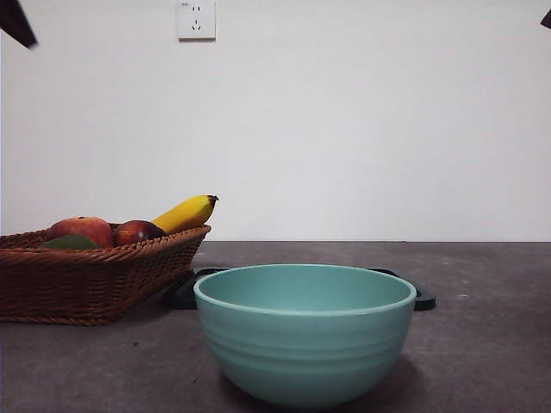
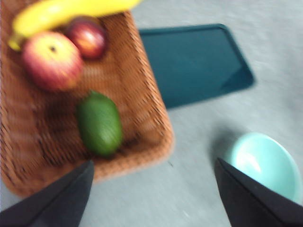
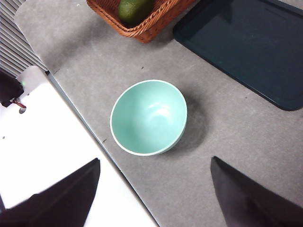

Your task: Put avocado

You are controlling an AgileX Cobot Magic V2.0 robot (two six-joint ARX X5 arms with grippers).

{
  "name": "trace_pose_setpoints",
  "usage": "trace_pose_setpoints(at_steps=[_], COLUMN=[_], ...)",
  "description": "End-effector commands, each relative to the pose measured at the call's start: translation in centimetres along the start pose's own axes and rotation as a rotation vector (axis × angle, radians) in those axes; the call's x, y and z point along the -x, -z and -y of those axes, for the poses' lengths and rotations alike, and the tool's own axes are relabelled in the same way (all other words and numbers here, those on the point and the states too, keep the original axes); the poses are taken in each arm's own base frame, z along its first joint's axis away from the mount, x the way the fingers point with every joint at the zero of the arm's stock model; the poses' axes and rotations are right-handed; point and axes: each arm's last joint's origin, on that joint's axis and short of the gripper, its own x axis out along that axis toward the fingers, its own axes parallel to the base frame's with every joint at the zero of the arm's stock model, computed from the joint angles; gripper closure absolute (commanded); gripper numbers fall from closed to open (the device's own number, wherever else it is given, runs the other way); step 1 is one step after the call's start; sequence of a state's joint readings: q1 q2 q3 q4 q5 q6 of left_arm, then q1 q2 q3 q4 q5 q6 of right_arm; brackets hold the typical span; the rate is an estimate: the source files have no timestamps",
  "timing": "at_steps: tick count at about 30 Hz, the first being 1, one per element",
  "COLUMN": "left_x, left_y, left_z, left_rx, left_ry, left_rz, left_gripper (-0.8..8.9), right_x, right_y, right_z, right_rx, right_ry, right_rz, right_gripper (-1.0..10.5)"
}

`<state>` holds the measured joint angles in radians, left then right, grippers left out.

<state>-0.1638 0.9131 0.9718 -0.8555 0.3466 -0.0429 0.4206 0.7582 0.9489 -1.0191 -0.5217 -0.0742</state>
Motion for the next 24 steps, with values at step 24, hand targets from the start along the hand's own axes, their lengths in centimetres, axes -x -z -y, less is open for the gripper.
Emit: trace_pose_setpoints(at_steps=[24], left_x=[-16.2], left_y=[-3.2], left_z=[-2.2], left_rx=[-0.059], left_ry=[-0.233], left_rz=[-0.319], left_gripper=[4.09], right_x=[0.3], right_y=[-0.5], right_z=[-0.2], right_rx=[0.005], right_ry=[-0.005], right_rz=[0.017], right_gripper=[5.7])
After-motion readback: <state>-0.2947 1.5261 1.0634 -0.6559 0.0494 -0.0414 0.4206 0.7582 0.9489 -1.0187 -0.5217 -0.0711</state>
